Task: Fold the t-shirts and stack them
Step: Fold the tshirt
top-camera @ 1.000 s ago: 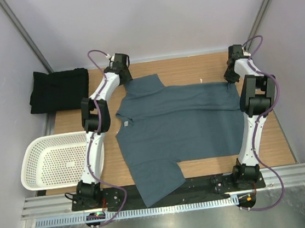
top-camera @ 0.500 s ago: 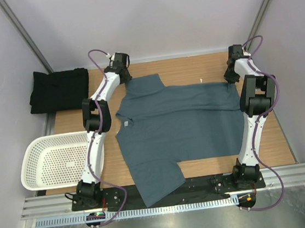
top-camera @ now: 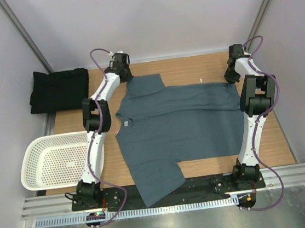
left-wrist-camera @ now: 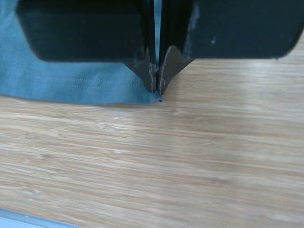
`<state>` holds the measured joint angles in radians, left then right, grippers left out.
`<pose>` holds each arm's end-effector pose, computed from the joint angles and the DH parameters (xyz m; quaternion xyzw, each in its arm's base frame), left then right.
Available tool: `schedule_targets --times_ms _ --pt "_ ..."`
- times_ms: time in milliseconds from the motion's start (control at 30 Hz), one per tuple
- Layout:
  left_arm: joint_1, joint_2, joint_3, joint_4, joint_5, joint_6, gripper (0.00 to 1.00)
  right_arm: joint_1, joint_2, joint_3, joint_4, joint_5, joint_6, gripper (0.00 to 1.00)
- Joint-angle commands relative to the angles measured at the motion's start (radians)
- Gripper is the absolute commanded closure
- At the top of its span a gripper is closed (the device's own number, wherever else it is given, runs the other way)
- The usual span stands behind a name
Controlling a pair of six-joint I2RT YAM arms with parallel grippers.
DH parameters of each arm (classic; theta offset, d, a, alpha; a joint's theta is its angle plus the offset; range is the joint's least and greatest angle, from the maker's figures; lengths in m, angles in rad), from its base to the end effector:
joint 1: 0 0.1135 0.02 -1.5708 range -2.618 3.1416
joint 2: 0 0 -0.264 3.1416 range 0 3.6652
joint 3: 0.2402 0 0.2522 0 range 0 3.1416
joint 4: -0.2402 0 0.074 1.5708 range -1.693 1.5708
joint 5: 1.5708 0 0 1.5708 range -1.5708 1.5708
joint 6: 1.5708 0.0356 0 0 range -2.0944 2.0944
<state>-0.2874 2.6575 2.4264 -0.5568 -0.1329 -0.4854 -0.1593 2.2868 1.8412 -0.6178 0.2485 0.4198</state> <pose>0.5604 -0.1607 0.1612 -0.1164 0.9153 -0.0866 0.3757 0.4853 -0.0868 0.1664 0.3041 0.9117 -0.0866 0.2625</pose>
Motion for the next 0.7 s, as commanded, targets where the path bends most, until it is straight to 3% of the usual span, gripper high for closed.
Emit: schedule_targets --times_ms 0,233,667 --pt "0.011 -0.123 -0.027 0.153 0.053 0.089 1.00 0.000 0.036 0.042 -0.050 -0.037 -0.015 0.99" --pt "0.028 -0.199 -0.027 0.245 0.113 0.208 1.00 -0.002 0.037 0.096 0.007 -0.049 -0.038 0.99" --pt "0.037 -0.225 0.042 0.328 0.128 0.231 1.00 -0.005 0.049 0.205 0.085 -0.074 -0.081 0.99"
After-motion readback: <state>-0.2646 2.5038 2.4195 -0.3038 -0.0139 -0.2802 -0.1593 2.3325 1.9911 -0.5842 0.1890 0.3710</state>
